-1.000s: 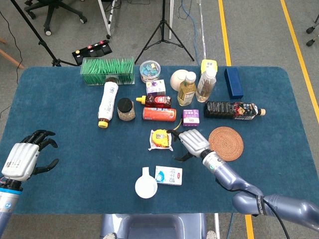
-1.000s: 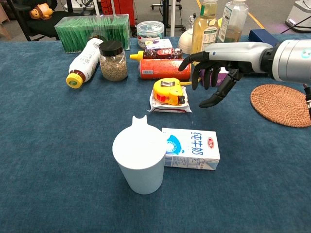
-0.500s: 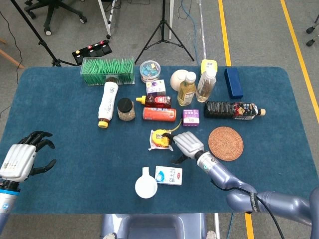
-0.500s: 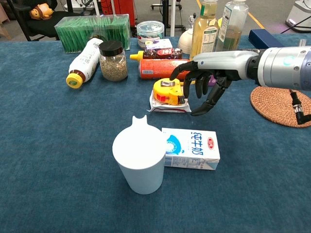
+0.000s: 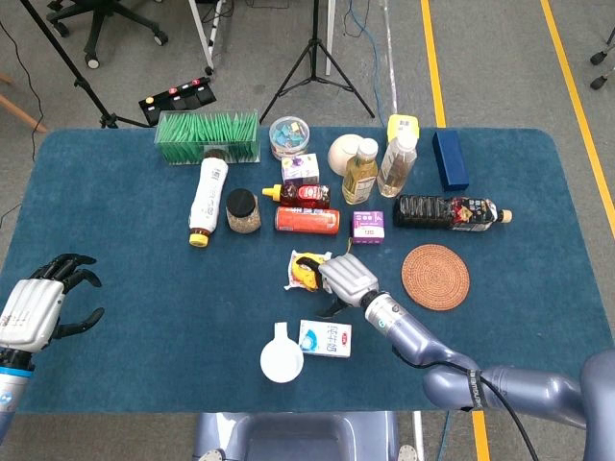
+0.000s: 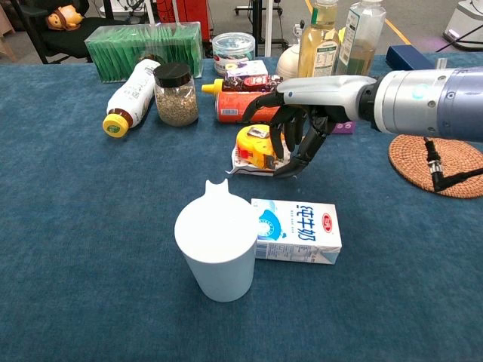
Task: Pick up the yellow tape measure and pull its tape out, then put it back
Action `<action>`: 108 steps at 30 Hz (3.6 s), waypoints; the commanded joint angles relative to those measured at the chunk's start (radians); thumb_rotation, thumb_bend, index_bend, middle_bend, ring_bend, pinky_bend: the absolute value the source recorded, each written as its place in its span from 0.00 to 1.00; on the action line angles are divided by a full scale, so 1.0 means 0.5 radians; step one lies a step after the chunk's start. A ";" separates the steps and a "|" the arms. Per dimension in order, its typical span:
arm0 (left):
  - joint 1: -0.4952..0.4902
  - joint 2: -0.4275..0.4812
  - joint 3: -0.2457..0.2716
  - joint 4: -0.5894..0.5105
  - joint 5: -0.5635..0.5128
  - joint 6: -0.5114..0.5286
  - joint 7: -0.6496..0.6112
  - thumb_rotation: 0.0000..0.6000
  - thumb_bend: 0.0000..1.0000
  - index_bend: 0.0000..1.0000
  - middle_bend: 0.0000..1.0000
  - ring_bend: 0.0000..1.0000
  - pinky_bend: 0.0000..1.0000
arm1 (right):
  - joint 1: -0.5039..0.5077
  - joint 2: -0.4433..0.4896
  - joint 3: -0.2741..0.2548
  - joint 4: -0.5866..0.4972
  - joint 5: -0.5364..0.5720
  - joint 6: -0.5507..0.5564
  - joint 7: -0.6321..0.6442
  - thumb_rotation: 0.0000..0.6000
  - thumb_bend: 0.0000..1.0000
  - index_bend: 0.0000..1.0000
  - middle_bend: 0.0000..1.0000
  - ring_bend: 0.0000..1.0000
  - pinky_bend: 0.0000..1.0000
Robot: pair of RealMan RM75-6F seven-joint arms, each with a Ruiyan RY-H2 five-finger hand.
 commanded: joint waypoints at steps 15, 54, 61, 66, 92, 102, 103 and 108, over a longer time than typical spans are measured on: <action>0.032 0.021 0.005 0.075 0.002 0.040 -0.109 1.00 0.23 0.42 0.26 0.16 0.29 | 0.090 0.054 0.008 0.006 0.139 0.072 -0.151 0.85 0.22 0.12 0.33 0.44 0.34; 0.062 0.081 -0.006 -0.036 -0.068 0.064 0.014 1.00 0.23 0.42 0.26 0.16 0.29 | 0.346 -0.047 -0.124 0.625 -0.777 -0.203 0.258 0.86 0.02 0.24 0.33 0.31 0.29; 0.074 0.079 -0.018 -0.041 -0.103 0.082 0.025 1.00 0.23 0.42 0.26 0.16 0.29 | 0.399 -0.110 -0.172 0.760 -0.949 -0.188 0.386 0.86 0.00 0.26 0.34 0.32 0.30; 0.082 0.079 -0.022 -0.041 -0.112 0.091 0.028 1.00 0.23 0.42 0.26 0.16 0.29 | 0.424 -0.147 -0.184 0.825 -0.993 -0.190 0.462 0.86 0.00 0.26 0.34 0.32 0.30; 0.077 0.057 -0.034 0.007 -0.130 0.067 0.000 1.00 0.23 0.42 0.26 0.16 0.29 | 0.425 -0.284 -0.126 0.933 -0.843 -0.152 0.373 1.00 0.00 0.58 0.53 0.65 0.49; 0.043 0.028 -0.038 0.057 -0.108 0.020 -0.045 1.00 0.23 0.42 0.26 0.16 0.29 | 0.330 -0.253 -0.018 0.631 -0.241 -0.022 -0.300 1.00 0.00 0.58 0.54 0.69 0.52; 0.042 0.027 -0.038 0.060 -0.106 0.017 -0.048 1.00 0.23 0.42 0.26 0.16 0.29 | 0.327 -0.253 -0.016 0.610 -0.197 -0.003 -0.350 1.00 0.00 0.58 0.54 0.69 0.52; 0.035 0.019 -0.035 0.078 -0.094 0.009 -0.067 1.00 0.23 0.42 0.26 0.16 0.29 | 0.317 -0.240 -0.013 0.431 0.175 0.165 -0.718 1.00 0.00 0.58 0.54 0.68 0.53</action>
